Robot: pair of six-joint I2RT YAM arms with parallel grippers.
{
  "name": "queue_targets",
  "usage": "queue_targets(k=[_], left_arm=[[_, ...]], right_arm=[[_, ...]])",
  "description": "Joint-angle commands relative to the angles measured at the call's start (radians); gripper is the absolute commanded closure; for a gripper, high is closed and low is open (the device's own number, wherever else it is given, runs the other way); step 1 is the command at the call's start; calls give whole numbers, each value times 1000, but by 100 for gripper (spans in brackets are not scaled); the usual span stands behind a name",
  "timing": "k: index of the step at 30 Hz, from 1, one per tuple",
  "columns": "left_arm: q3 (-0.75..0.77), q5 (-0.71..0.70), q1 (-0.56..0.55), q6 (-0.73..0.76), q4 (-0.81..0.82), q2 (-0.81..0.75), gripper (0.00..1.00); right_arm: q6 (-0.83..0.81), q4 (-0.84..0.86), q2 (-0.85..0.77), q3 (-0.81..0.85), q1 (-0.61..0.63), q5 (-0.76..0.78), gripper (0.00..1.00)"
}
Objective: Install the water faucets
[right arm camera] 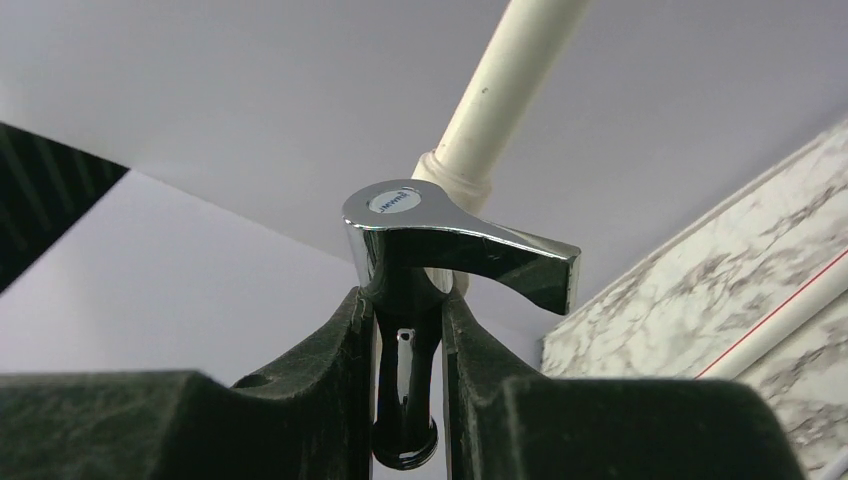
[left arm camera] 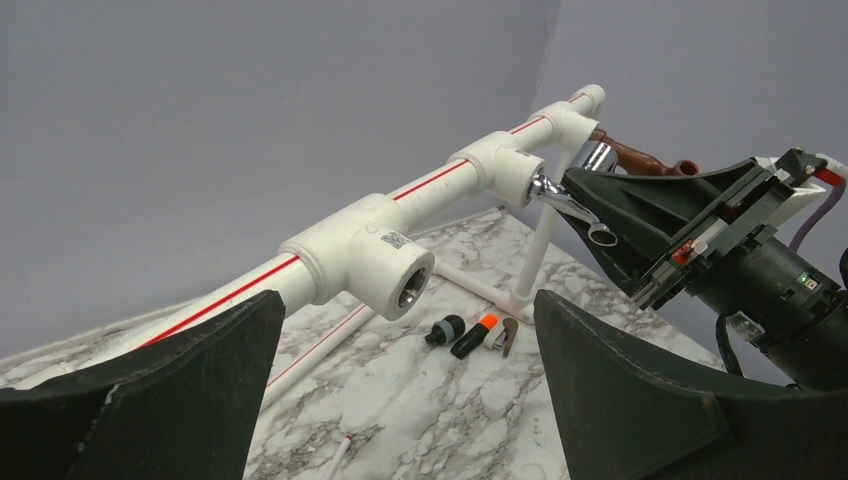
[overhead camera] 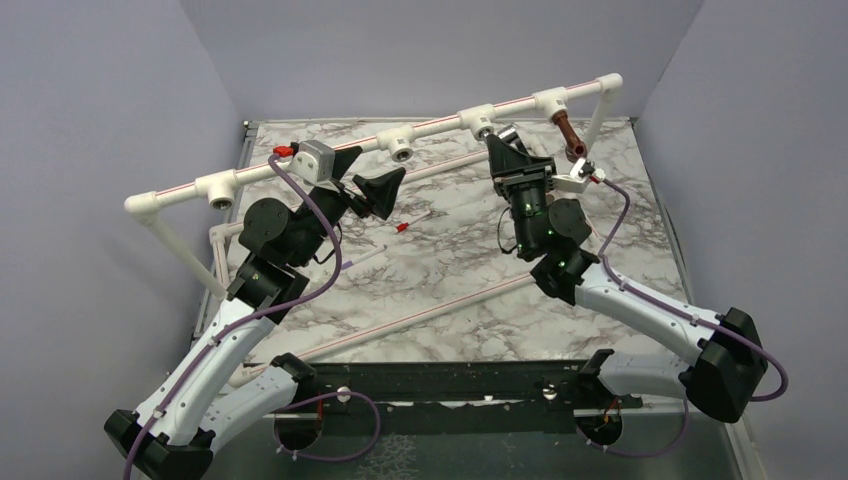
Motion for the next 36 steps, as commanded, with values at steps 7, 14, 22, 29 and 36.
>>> queue_targets(k=[7, 14, 22, 29, 36], left_arm=[[-9, 8, -4, -9, 27, -15, 4], [-9, 4, -6, -4, 24, -14, 4], [-7, 3, -8, -4, 23, -10, 4], [-9, 1, -9, -1, 23, -7, 4], [-9, 0, -8, 0, 22, -7, 4]], right_arm=[[721, -537, 32, 69, -10, -21, 99], [752, -518, 27, 56, -10, -63, 100], [734, -537, 7, 45, -10, -68, 70], [686, -538, -37, 29, -10, -49, 49], [595, -565, -130, 4, -10, -62, 35]])
